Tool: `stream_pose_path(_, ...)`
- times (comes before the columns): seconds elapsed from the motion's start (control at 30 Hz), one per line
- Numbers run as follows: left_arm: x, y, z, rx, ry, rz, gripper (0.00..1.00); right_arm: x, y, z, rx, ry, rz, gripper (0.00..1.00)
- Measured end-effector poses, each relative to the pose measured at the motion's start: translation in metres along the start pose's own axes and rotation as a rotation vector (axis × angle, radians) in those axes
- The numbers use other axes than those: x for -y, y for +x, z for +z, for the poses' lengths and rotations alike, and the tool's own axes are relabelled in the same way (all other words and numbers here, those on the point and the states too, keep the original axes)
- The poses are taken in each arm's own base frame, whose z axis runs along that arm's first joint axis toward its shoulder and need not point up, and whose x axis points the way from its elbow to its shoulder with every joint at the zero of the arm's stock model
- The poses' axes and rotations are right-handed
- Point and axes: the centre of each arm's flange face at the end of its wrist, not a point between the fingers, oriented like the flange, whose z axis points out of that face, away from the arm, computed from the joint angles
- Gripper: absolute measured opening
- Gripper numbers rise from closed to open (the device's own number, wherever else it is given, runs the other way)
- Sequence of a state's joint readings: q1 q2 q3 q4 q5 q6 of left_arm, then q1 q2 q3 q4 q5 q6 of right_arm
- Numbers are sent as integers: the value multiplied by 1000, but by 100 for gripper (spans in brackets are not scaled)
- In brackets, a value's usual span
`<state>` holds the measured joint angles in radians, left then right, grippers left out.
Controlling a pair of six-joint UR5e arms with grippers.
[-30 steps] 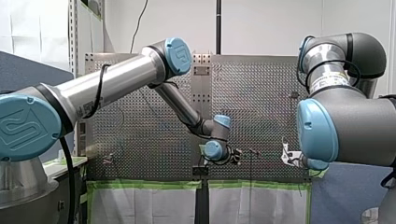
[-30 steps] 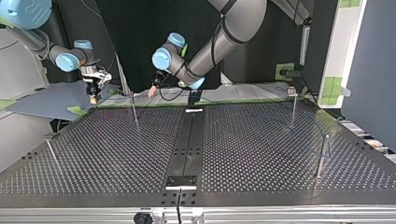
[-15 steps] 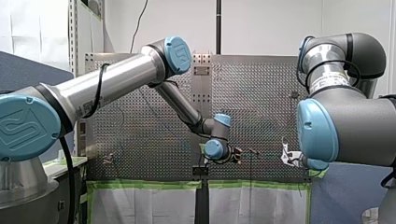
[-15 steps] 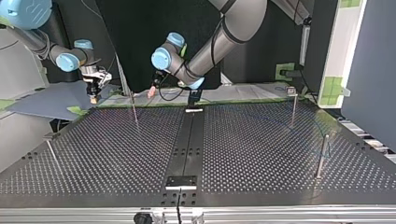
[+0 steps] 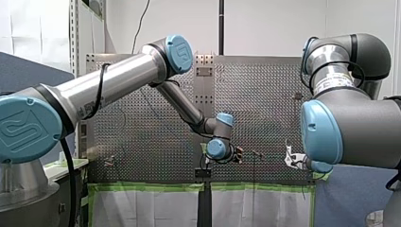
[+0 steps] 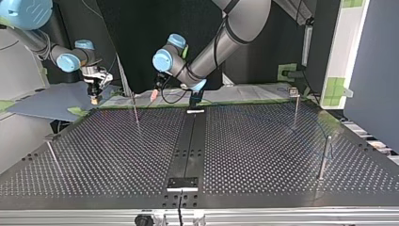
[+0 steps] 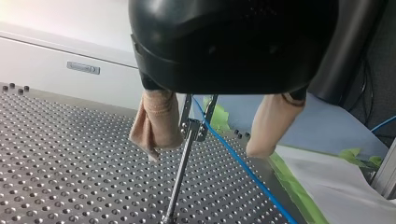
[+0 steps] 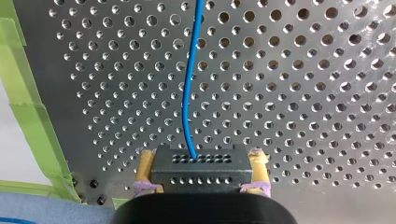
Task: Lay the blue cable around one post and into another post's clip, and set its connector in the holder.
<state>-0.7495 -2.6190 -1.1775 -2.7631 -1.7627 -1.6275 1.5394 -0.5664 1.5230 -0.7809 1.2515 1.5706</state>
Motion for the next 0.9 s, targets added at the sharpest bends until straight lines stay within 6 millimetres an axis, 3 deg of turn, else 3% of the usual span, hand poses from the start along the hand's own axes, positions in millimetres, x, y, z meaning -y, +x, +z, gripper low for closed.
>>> stream_pose_path(0.6, -1, -3, 0, 3, 4, -1, 100, -2, 2, 1, -2, 0, -12, 0)
stream_pose_path(0.9, 6, -30, -7, 32, 12, -5, 100, 6, 36, -2, 5, 6, -73, 0)
